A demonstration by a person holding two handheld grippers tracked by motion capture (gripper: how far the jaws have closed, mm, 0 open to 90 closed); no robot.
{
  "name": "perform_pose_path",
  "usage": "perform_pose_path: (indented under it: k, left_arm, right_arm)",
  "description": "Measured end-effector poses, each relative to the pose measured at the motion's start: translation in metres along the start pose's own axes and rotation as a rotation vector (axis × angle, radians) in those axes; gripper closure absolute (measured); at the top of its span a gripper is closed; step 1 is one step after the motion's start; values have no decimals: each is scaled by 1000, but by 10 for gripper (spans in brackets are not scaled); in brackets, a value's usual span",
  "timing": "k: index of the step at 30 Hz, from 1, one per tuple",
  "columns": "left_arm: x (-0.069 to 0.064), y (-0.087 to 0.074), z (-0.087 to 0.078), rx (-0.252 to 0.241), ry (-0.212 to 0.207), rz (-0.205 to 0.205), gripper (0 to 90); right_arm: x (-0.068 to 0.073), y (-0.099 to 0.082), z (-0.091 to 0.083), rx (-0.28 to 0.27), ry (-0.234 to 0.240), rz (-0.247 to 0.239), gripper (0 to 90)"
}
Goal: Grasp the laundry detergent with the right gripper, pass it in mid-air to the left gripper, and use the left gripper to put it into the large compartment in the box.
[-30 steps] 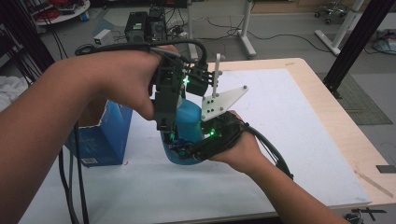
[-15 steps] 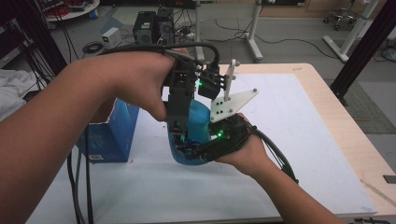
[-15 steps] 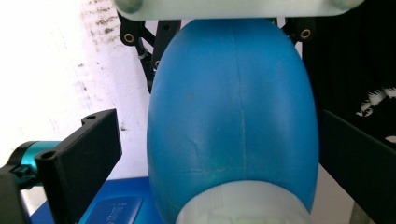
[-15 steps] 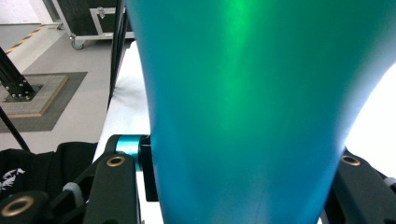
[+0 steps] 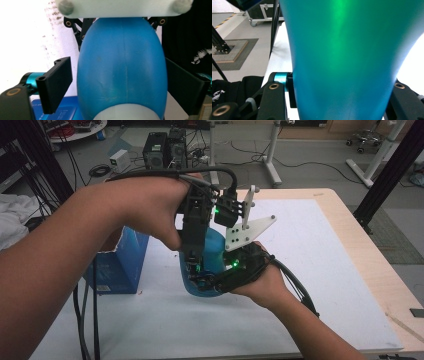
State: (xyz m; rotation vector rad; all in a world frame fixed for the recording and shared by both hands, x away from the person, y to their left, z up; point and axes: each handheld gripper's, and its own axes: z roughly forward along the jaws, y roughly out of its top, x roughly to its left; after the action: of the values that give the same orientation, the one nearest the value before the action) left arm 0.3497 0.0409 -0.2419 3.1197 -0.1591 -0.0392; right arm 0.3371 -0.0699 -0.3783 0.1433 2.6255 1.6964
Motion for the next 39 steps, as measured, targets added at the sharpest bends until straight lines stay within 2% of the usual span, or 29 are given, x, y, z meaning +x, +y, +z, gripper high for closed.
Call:
perform_pose_path:
  k: [10, 23, 38, 39]
  left_arm:
    - [0, 0, 2, 3, -12, -10, 173]
    - [0, 1, 2, 0, -3, -13, 254]
    - [-1, 1, 3, -1, 2, -14, 305]
    - [-1, 1, 3, -2, -5, -15, 330]
  right_arm:
    - [0, 0, 0, -1, 0, -1, 448]
    - [-1, 0, 0, -2, -2, -1, 448]
    - [-1, 0, 1, -5, -1, 4, 448]
    - [-1, -1, 1, -4, -3, 3, 448]
